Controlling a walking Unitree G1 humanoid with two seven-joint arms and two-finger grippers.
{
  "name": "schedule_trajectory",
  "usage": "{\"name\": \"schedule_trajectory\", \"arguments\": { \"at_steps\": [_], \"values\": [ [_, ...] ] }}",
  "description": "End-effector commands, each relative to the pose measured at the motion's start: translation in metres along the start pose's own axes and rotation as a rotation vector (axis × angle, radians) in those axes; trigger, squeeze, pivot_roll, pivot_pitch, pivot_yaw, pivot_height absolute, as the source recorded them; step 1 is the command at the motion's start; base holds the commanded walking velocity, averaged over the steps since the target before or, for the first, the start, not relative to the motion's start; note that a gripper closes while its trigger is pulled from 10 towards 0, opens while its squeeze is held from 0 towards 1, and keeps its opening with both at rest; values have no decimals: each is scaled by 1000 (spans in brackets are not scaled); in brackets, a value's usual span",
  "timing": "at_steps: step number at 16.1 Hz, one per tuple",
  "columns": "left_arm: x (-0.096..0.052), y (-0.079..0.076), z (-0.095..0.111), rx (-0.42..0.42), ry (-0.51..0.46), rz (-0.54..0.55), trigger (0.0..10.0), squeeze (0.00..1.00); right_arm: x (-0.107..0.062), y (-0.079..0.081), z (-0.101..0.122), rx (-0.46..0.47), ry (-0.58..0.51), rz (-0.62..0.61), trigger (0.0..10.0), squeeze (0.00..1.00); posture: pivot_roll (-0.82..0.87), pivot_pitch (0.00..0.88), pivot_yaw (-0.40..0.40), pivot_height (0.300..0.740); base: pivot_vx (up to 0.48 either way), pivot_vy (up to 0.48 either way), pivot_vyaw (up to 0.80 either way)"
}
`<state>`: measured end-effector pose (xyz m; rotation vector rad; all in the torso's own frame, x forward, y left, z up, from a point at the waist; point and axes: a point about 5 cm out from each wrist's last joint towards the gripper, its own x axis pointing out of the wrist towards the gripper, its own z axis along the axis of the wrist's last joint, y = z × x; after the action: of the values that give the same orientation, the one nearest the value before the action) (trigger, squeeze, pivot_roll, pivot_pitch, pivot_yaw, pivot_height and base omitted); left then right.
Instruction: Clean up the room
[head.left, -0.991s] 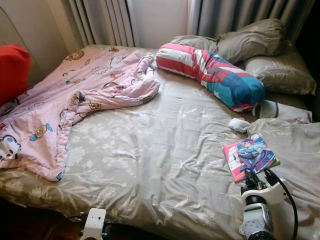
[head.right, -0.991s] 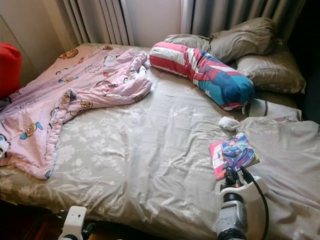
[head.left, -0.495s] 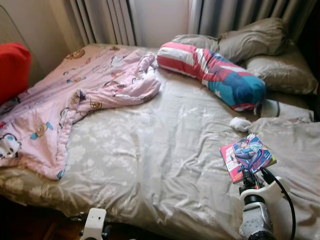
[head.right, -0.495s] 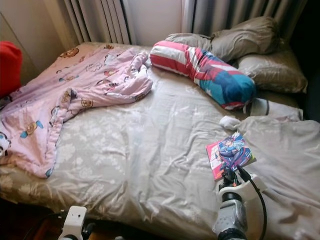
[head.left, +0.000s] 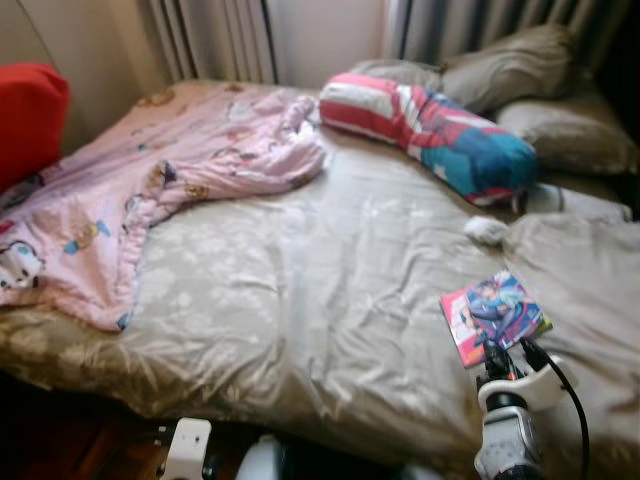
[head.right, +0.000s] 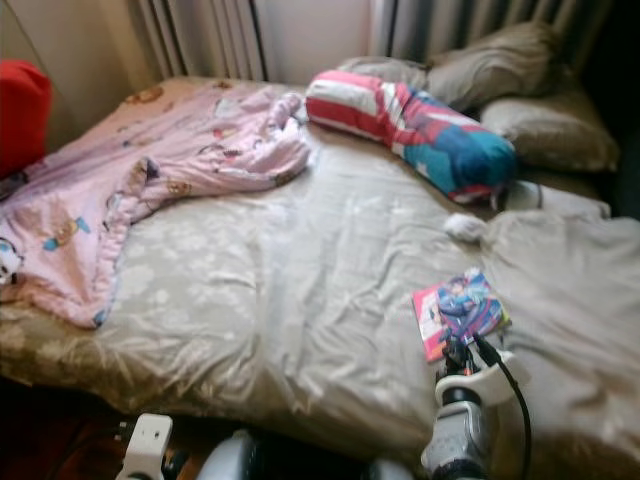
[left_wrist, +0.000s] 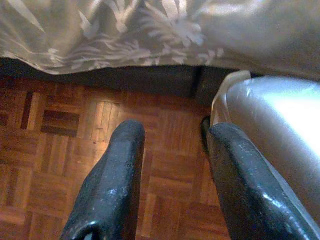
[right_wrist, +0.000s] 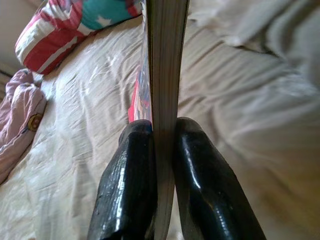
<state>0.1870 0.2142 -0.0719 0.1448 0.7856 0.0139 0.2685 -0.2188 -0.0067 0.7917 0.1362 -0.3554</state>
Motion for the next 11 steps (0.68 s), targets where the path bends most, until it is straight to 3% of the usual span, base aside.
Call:
{"name": "schedule_trajectory", "arguments": {
  "at_steps": [1,2,11],
  "values": [
    [-1,2,-3,-4,15,10,10000,0,2,0,6,5,-29,12,10000,0,97,90,12,636,0,0,-719],
    [-1,2,-2,-4,14,9,10000,0,2,1,6,3,-29,16,10000,0,96,90,12,636,0,0,-769],
    [-1,4,-4,-3,16,14,10000,0,1,8,-1,17,-4,86,10000,0,92,89,18,636,0,0,0]
  ]
}}
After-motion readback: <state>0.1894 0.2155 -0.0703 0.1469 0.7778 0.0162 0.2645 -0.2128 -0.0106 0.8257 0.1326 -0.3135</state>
